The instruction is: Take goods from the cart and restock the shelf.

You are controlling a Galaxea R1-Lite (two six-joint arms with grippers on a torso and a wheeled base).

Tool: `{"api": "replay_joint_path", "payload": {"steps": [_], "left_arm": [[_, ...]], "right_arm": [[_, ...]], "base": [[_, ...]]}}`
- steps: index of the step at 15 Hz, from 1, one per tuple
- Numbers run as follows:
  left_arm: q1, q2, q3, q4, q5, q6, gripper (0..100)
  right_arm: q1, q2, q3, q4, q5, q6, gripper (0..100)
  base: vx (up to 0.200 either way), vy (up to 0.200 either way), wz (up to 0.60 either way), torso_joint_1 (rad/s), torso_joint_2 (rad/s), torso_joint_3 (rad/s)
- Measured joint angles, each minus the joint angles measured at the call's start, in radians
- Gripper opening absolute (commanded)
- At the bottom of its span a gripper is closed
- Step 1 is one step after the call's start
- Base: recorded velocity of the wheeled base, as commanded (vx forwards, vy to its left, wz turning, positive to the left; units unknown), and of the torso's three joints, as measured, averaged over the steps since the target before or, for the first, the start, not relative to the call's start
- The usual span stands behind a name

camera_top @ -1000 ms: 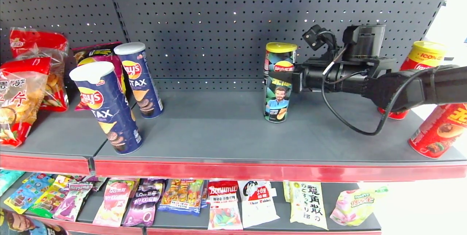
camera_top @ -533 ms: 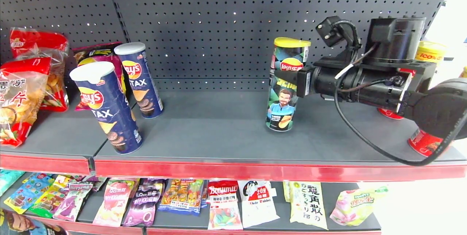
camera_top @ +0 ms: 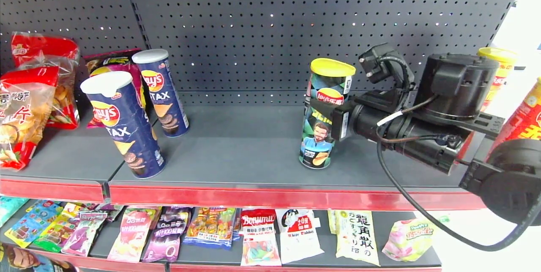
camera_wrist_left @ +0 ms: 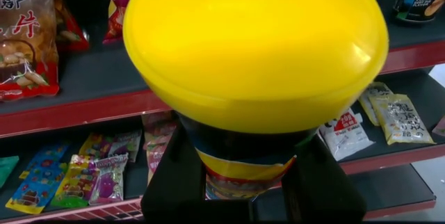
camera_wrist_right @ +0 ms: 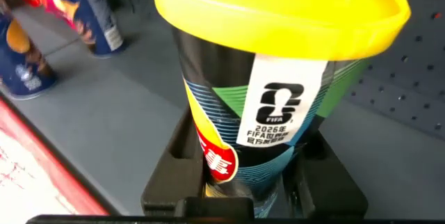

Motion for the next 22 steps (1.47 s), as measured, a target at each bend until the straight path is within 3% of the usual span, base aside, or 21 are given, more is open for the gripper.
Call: {"api": "replay_joint_path", "payload": {"steps": [7, 22], "left_arm": [[0.000, -0.002, -0.001, 0.000, 0.000, 0.000, 0], [0.000, -0.006, 0.000, 0.000, 0.001, 0.000, 0]], "right_arm": [[0.028, -0.034, 0.093, -0.038, 0.000, -0.007, 0], [0.068, -0.049, 0.129, -0.046, -0.001, -0.065, 0]], "base": [[0.000, 0.000, 0.00, 0.000, 0.00, 0.000], [0.000, 0.000, 0.00, 0.000, 0.00, 0.000]]}}
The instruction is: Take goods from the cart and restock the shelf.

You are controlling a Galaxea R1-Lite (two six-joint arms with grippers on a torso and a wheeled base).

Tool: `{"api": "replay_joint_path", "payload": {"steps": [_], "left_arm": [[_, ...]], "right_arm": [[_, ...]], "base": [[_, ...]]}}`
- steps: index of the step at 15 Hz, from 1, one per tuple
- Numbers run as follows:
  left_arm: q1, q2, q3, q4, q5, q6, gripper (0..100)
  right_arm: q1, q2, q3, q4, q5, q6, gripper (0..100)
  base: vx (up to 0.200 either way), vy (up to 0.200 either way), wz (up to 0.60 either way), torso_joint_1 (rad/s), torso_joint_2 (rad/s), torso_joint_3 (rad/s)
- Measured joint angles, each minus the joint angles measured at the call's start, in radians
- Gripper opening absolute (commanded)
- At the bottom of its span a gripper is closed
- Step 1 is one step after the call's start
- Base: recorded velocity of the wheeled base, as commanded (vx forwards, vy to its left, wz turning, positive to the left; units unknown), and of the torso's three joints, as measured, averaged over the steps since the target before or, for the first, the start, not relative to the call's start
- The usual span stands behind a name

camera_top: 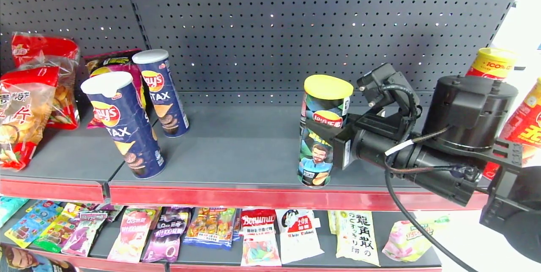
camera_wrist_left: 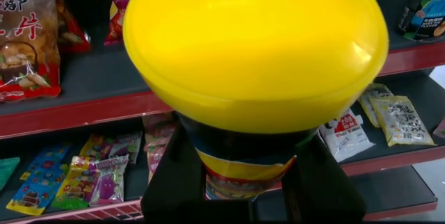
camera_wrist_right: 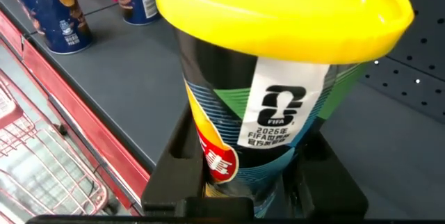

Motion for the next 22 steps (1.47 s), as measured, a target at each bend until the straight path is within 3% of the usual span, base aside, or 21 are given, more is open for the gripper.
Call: {"api": "replay_joint_path", "payload": {"steps": [1, 2, 11, 19, 22], "left_arm": [[0.000, 0.000, 0.000, 0.000, 0.000, 0.000, 0], [0.000, 0.000, 0.000, 0.000, 0.000, -0.001, 0], [0.000, 0.000, 0.000, 0.000, -0.001, 0.000, 0], [-0.002, 0.008, -0.002, 0.000, -0.014, 0.000, 0], [-0.003, 0.013, -0.002, 0.001, -0.041, -0.001, 0]], "right_arm": [[0.000, 0.000, 0.000, 0.001, 0.000, 0.000, 0], [0.000, -0.001, 0.003, 0.001, 0.000, 0.000, 100], [0.001, -0.039, 0.063, 0.005, -0.032, 0.001, 100], [-0.008, -0.304, 0.355, 0.009, -0.050, 0.000, 100], [-0.081, -0.526, 0.480, 0.079, -0.046, -0.036, 100]], "base": [[0.000, 0.000, 0.00, 0.000, 0.00, 0.000], [0.000, 0.000, 0.00, 0.000, 0.00, 0.000], [0.000, 0.000, 0.00, 0.000, 0.00, 0.000], [0.000, 0.000, 0.00, 0.000, 0.00, 0.000], [0.000, 0.000, 0.00, 0.000, 0.00, 0.000]]}}
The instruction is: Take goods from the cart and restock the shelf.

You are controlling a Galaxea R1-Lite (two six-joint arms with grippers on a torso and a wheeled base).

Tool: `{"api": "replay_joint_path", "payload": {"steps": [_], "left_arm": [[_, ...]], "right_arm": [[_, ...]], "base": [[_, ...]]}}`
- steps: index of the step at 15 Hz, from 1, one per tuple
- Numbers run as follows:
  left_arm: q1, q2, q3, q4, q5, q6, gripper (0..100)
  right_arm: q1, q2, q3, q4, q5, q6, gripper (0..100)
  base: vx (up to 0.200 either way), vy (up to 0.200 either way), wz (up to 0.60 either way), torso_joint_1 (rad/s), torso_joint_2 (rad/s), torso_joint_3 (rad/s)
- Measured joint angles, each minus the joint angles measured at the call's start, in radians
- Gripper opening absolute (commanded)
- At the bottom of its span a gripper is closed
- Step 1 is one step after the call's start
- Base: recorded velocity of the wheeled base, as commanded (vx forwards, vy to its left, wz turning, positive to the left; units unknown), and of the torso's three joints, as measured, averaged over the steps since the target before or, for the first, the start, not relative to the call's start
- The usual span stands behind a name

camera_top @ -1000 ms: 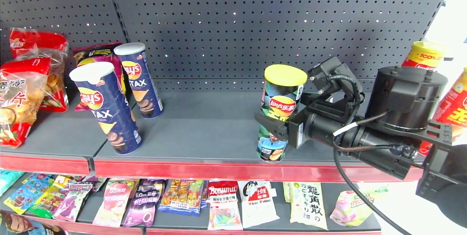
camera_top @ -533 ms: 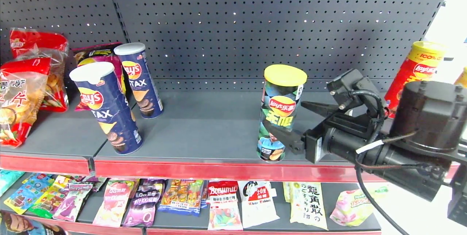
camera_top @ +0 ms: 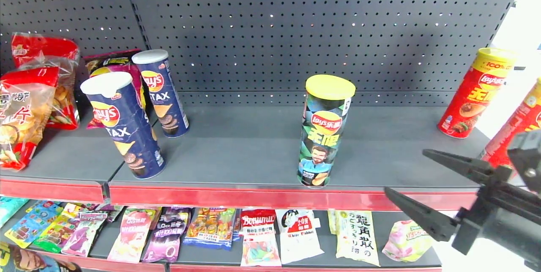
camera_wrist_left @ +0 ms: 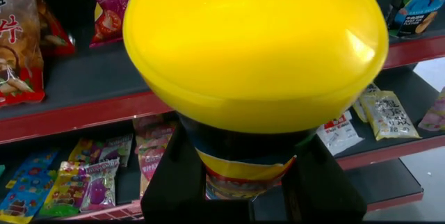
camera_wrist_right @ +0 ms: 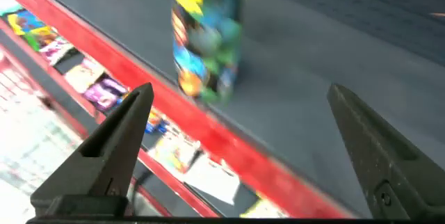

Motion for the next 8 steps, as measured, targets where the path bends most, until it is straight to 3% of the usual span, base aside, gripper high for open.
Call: {"api": "replay_joint_path", "payload": {"steps": [3, 6, 7, 8], "left_arm": [[0.000, 0.004, 0.002, -0.001, -0.037, 0.000, 0], [0.000, 0.007, 0.001, -0.002, -0.076, -0.001, 0], [0.000, 0.010, 0.000, -0.004, -0.091, -0.001, 0], [0.000, 0.012, 0.000, -0.004, -0.093, -0.002, 0]], "right_arm": [[-0.180, -0.269, 0.041, 0.307, 0.012, -0.016, 100], [-0.331, -0.581, -0.058, 0.948, 0.005, -0.024, 100], [-0.384, -0.674, -0.106, 1.095, -0.019, -0.023, 100], [-0.431, -0.743, -0.142, 1.151, -0.056, -0.015, 100]], "base": [[0.000, 0.000, 0.00, 0.000, 0.00, 0.000], [0.000, 0.000, 0.00, 0.000, 0.00, 0.000], [0.000, 0.000, 0.00, 0.000, 0.00, 0.000], [0.000, 0.000, 0.00, 0.000, 0.00, 0.000]]}}
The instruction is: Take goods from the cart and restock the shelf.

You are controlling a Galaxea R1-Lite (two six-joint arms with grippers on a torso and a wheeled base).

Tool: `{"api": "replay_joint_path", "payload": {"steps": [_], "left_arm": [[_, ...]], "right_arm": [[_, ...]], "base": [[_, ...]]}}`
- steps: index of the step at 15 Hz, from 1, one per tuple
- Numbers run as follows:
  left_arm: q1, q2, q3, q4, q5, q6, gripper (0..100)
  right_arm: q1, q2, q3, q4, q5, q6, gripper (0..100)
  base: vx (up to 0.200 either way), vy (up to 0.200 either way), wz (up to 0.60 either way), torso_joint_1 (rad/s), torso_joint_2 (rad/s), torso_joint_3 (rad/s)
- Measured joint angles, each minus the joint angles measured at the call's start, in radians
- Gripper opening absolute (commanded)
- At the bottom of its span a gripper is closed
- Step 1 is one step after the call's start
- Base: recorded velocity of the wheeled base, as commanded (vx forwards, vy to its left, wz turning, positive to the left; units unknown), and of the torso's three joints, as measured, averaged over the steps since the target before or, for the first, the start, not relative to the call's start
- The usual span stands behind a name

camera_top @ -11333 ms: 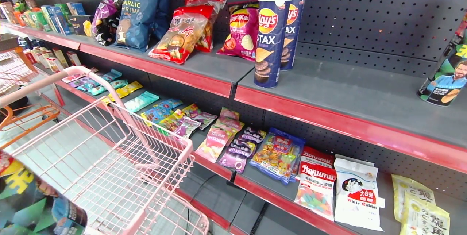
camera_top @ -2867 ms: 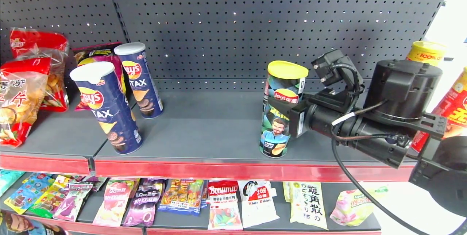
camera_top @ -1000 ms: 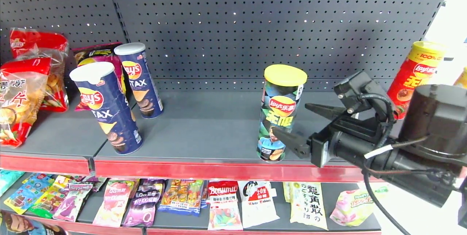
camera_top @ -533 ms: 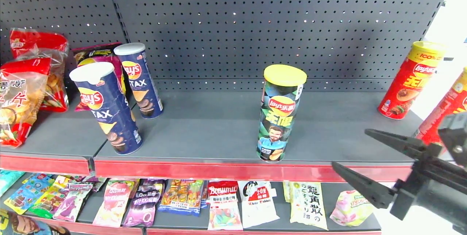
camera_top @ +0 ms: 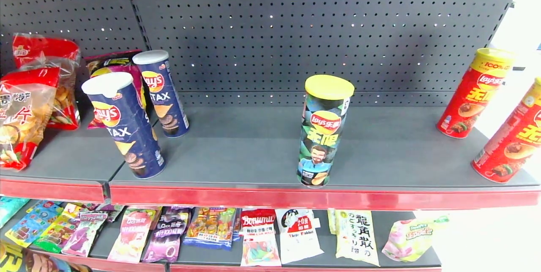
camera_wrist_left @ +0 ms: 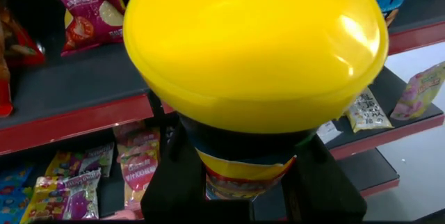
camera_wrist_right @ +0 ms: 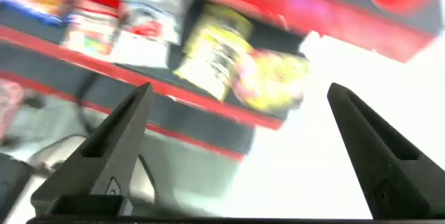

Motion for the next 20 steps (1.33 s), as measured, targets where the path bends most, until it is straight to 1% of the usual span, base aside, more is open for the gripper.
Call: {"api": "replay_joint_path", "payload": {"steps": [2, 3, 4, 5, 6, 7, 8, 9, 10, 11, 12, 13, 14, 15, 16, 18, 19, 20], "left_arm": [[0.000, 0.001, -0.001, -0.001, -0.002, -0.003, 0], [0.000, 0.001, -0.003, -0.002, -0.002, -0.006, 0], [-0.001, 0.001, -0.004, -0.002, -0.010, -0.008, 0], [-0.001, 0.001, -0.004, -0.002, -0.022, -0.008, 0], [-0.001, 0.001, -0.003, -0.003, -0.025, -0.009, 0], [-0.001, 0.001, -0.001, -0.002, -0.025, -0.009, 0], [-0.001, 0.001, 0.000, -0.001, -0.025, -0.009, 0], [-0.001, 0.001, 0.002, -0.002, -0.026, -0.009, 0], [-0.001, 0.000, 0.002, -0.002, -0.027, -0.010, 0], [-0.001, 0.001, 0.002, -0.002, -0.027, -0.010, 0], [-0.001, 0.000, -0.001, -0.002, -0.029, -0.011, 0], [-0.001, -0.001, -0.004, -0.002, -0.033, -0.020, 0], [-0.001, -0.005, -0.005, -0.001, -0.046, -0.033, 0], [-0.001, -0.013, -0.006, -0.001, -0.069, -0.049, 0], [-0.001, -0.021, -0.006, -0.001, -0.076, -0.063, 0], [0.000, -0.028, -0.008, -0.001, -0.072, -0.067, 0], [0.000, -0.030, -0.008, -0.001, -0.071, -0.067, 0], [0.000, -0.032, -0.007, -0.002, -0.071, -0.067, 0]], "right_arm": [[-0.105, -0.098, -0.007, 0.037, -0.091, 0.016, 100], [-0.131, -0.133, 0.005, 0.047, -0.098, 0.015, 100], [-0.147, -0.179, 0.027, 0.055, -0.090, 0.014, 100], [-0.153, -0.222, 0.056, 0.056, -0.040, 0.015, 100], [-0.156, -0.256, 0.085, 0.042, 0.034, 0.023, 100], [-0.158, -0.280, 0.120, -0.023, 0.089, 0.038, 100], [-0.158, -0.296, 0.164, -0.099, 0.110, 0.047, 100], [-0.159, -0.307, 0.223, -0.191, 0.123, 0.047, 100], [-0.161, -0.317, 0.279, -0.322, 0.140, 0.049, 100], [-0.166, -0.327, 0.316, -0.373, 0.160, 0.060, 100], [-0.173, -0.344, 0.341, -0.367, 0.189, 0.088, 100], [-0.182, -0.359, 0.356, -0.361, 0.199, 0.114, 100], [-0.187, -0.370, 0.365, -0.363, 0.191, 0.127, 100], [-0.190, -0.379, 0.369, -0.363, 0.154, 0.149, 100], [-0.191, -0.383, 0.371, -0.365, 0.128, 0.149, 100], [-0.191, -0.387, 0.384, -0.406, 0.070, 0.143, 100], [-0.192, -0.388, 0.389, -0.415, 0.065, 0.132, 100], [-0.192, -0.388, 0.393, -0.415, 0.085, 0.116, 100]], "base": [[0.000, 0.000, 0.00, 0.000, 0.00, 0.000], [0.000, 0.000, 0.00, 0.000, 0.00, 0.000], [0.000, 0.000, 0.00, 0.000, 0.00, 0.000], [0.000, 0.000, 0.00, 0.000, 0.00, 0.000], [0.000, 0.000, 0.00, 0.000, 0.00, 0.000], [0.000, 0.000, 0.00, 0.000, 0.00, 0.000], [0.000, 0.000, 0.00, 0.000, 0.00, 0.000], [0.000, 0.000, 0.00, 0.000, 0.00, 0.000], [0.000, 0.000, 0.00, 0.000, 0.00, 0.000], [0.000, 0.000, 0.00, 0.000, 0.00, 0.000], [0.000, 0.000, 0.00, 0.000, 0.00, 0.000], [0.000, 0.000, 0.00, 0.000, 0.00, 0.000], [0.000, 0.000, 0.00, 0.000, 0.00, 0.000], [0.000, 0.000, 0.00, 0.000, 0.00, 0.000], [0.000, 0.000, 0.00, 0.000, 0.00, 0.000], [0.000, 0.000, 0.00, 0.000, 0.00, 0.000], [0.000, 0.000, 0.00, 0.000, 0.00, 0.000], [0.000, 0.000, 0.00, 0.000, 0.00, 0.000]]}}
